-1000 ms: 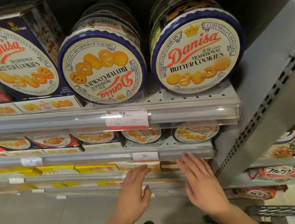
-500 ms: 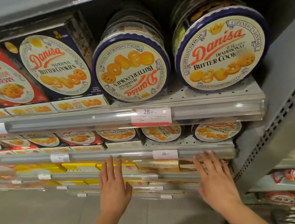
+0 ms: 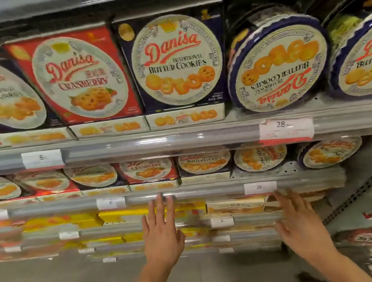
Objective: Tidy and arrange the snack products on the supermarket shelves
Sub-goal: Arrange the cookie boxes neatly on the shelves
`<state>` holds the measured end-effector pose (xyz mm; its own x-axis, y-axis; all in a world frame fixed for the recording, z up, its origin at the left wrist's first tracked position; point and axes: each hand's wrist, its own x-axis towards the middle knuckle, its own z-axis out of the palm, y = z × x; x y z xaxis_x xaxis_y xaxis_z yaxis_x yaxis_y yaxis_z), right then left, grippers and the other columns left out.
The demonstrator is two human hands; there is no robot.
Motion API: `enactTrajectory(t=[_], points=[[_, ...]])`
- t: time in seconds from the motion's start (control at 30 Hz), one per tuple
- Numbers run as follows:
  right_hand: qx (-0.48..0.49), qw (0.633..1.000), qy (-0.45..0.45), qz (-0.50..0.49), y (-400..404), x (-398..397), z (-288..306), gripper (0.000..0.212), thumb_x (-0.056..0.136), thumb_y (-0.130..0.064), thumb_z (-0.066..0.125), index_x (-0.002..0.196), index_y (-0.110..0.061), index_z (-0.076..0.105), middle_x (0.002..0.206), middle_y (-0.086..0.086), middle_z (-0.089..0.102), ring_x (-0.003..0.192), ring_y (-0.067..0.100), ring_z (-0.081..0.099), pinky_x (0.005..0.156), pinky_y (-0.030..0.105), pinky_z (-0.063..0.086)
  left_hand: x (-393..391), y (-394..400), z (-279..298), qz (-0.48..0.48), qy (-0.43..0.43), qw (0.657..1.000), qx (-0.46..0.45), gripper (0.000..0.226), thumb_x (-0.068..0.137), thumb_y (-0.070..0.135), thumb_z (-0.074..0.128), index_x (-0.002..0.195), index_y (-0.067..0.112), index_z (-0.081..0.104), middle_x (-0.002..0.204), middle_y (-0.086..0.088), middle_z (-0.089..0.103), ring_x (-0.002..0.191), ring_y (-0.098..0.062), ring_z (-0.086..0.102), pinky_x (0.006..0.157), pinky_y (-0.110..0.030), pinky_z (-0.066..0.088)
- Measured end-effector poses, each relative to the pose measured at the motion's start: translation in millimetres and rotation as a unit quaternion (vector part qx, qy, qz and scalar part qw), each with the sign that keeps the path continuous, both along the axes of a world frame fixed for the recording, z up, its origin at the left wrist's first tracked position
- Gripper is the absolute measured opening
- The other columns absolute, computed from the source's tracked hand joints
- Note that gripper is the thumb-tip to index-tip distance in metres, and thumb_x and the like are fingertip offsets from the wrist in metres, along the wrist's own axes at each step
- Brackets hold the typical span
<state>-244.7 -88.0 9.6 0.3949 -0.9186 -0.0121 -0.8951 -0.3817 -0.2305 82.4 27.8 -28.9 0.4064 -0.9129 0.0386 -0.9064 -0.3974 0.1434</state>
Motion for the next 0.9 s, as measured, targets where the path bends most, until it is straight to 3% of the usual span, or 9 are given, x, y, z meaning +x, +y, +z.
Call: enactTrajectory(t=[0.1, 0.17, 0.27, 0.4, 0.6, 0.7, 0.9], points=[[-0.062, 0.994, -0.056, 0.073, 30.5, 55.5, 25.9, 0.068, 0.081, -0.021, 0.076, 0.143, -0.016, 0.05, 0.15, 0.01, 0.046, 0.131, 0.037, 0.052, 0.094, 0.052, 0.056, 17.7, 7.4, -2.5, -0.048, -0.004, 0.999, 0.001, 0.106, 0.085, 0.04, 0.066, 0.161, 0.029, -0.007, 0.169, -0.003, -0.013, 0.155, -0.033, -0.008, 0.122, -0.059, 0.01], [-0.105, 0.985, -0.08, 0.113, 44.8, 98.5, 49.4, 0.062, 0.081, -0.019, 0.077, 0.138, -0.015, 0.053, 0.149, 0.01, 0.048, 0.132, 0.037, 0.051, 0.099, 0.055, 0.053, 27.0, 8.4, -1.0, -0.071, -0.008, 0.997, 0.006, 0.103, 0.087, 0.043, 0.062, 0.161, 0.029, -0.009, 0.168, -0.003, -0.015, 0.155, -0.034, -0.007, 0.122, -0.059, 0.004], [-0.153, 0.975, -0.091, 0.133, 55.4, 156.1, 82.7, 0.055, 0.084, -0.019, 0.074, 0.136, -0.014, 0.057, 0.15, 0.008, 0.049, 0.137, 0.031, 0.047, 0.11, 0.049, 0.043, 41.2, 10.0, 7.7, -0.111, -0.026, 0.993, 0.031, 0.099, 0.091, 0.045, 0.057, 0.16, 0.028, -0.013, 0.167, -0.002, -0.021, 0.155, -0.034, -0.011, 0.123, -0.059, -0.001], [-0.19, 0.967, -0.063, 0.16, 58.8, 204.8, 112.6, 0.061, 0.088, -0.019, 0.064, 0.146, -0.008, 0.049, 0.15, 0.01, 0.048, 0.142, 0.03, 0.041, 0.117, 0.047, 0.037, 73.7, 27.2, 11.1, -0.072, -0.02, 0.997, 0.033, 0.096, 0.093, 0.046, 0.053, 0.16, 0.026, -0.013, 0.166, -0.004, -0.022, 0.153, -0.035, -0.019, 0.123, -0.059, -0.001], [-0.219, 0.966, 0.01, 0.136, 51.0, 248.2, 141.8, 0.063, 0.084, -0.03, 0.066, 0.143, -0.013, 0.049, 0.137, 0.009, 0.053, 0.12, 0.032, 0.051, 0.102, 0.048, 0.048, 137.9, 60.8, -1.3, 0.001, 0.001, 1.0, -0.002, 0.104, 0.079, 0.045, 0.07, 0.162, 0.02, 0.012, 0.169, -0.014, 0.006, 0.154, -0.041, 0.007, 0.117, -0.063, 0.026], [-0.195, 0.973, 0.054, 0.109, 46.0, 266.9, 146.4, 0.055, 0.084, -0.031, 0.067, 0.135, -0.012, 0.056, 0.128, 0.012, 0.061, 0.113, 0.037, 0.059, 0.094, 0.051, 0.05, 149.7, 64.0, -5.1, 0.007, 0.003, 1.0, 0.014, 0.103, 0.081, 0.049, 0.067, 0.162, 0.018, 0.011, 0.169, -0.012, -0.002, 0.154, -0.042, 0.003, 0.116, -0.065, 0.026], [-0.144, 0.981, 0.112, 0.069, 43.0, 287.3, 153.0, 0.043, 0.095, -0.033, 0.049, 0.134, -0.016, 0.053, 0.13, 0.009, 0.061, 0.12, 0.033, 0.055, 0.102, 0.045, 0.041, 147.7, 61.4, -6.7, 0.009, 0.017, 0.999, 0.026, 0.106, 0.086, 0.054, 0.06, 0.161, 0.022, -0.008, 0.167, -0.008, -0.02, 0.154, -0.04, -0.01, 0.122, -0.06, 0.015]])
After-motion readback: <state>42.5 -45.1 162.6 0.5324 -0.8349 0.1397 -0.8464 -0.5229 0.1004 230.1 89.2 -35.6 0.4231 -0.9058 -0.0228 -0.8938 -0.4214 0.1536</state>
